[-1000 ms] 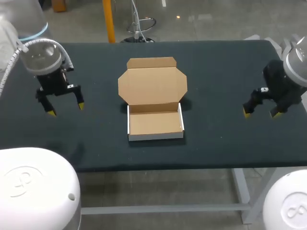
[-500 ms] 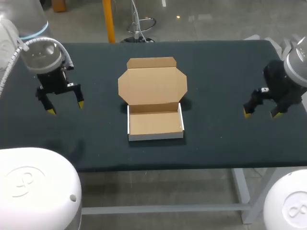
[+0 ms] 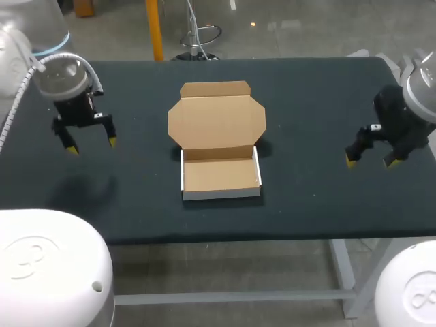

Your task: Assemble the packaging by folding the flat box into shape, placing the metal phone stand inside, and closing the box properly

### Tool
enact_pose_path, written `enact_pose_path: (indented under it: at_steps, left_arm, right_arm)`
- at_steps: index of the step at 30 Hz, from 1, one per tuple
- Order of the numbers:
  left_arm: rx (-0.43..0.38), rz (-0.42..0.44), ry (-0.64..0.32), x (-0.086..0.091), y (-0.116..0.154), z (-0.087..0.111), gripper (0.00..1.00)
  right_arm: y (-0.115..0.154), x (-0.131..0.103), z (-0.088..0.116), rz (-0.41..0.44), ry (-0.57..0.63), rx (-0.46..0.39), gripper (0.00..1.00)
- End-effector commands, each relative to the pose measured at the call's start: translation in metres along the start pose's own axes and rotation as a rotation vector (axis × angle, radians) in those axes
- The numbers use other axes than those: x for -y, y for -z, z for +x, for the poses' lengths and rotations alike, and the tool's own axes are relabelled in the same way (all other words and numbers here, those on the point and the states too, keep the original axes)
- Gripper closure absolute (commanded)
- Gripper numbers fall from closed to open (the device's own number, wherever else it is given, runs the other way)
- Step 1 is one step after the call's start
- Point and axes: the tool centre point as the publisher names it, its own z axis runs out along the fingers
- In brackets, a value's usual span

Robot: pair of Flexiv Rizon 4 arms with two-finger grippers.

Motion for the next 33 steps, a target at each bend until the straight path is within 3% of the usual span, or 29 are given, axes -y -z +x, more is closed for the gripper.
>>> enact_pose_path:
  at_steps: [1,7,33]
  left_arm:
    - [0.008,-0.046,-0.009,0.033,-0.017,0.002,0.0]
    - [0.011,-0.069,-0.006,0.067,-0.031,-0.005,0.0]
    - [0.014,-0.082,0.002,0.17,-0.06,-0.021,0.0]
  right_arm:
    - [0.003,0.0,0.0,0.005,0.0,0.002,0.0]
    - [0.003,0.0,0.0,0.005,0.0,0.002,0.0]
    - [0.003,0.0,0.0,0.005,0.0,0.002,0.0]
